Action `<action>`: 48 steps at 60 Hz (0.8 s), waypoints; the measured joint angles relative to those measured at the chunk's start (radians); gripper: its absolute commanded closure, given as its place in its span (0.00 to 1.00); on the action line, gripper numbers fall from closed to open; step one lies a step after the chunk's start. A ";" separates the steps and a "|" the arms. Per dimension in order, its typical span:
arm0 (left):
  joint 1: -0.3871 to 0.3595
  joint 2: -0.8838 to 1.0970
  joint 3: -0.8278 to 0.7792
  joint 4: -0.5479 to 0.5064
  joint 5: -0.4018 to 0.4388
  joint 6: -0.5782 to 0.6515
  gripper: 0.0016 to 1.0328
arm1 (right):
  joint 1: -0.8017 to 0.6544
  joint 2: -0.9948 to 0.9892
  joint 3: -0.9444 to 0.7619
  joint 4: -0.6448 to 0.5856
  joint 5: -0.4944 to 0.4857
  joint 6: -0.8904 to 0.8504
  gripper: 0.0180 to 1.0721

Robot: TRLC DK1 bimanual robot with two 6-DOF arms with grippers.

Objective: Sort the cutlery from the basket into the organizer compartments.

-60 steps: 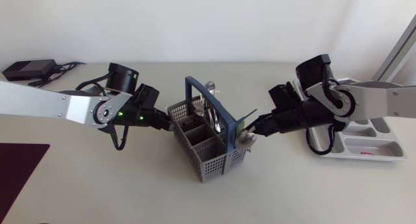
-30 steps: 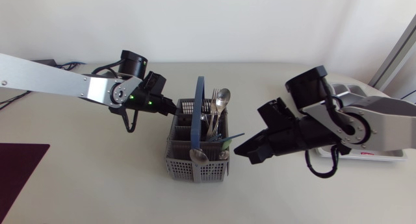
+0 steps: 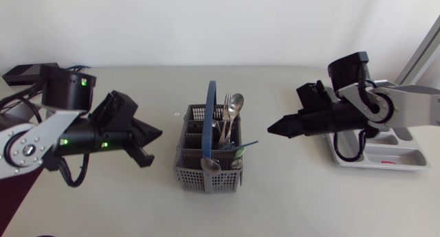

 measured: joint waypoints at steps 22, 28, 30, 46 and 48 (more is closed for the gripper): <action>-0.216 -0.169 -0.181 -0.053 -0.001 0.051 0.97 | -0.001 0.388 0.359 0.037 -0.001 0.073 0.91; -0.260 -0.171 -0.209 -0.041 -0.002 0.063 0.97 | 0.000 0.472 0.450 0.036 -0.001 0.092 0.91; -0.274 -0.171 -0.217 -0.038 -0.001 0.067 0.97 | 0.002 0.495 0.474 0.035 -0.001 0.100 0.91; -0.329 -0.097 -0.246 0.109 -0.019 0.086 0.97 | 0.026 0.644 0.646 -0.019 -0.026 0.129 0.91; -0.334 -0.069 -0.248 0.143 -0.028 0.087 0.97 | 0.028 0.653 0.657 -0.024 -0.027 0.129 0.91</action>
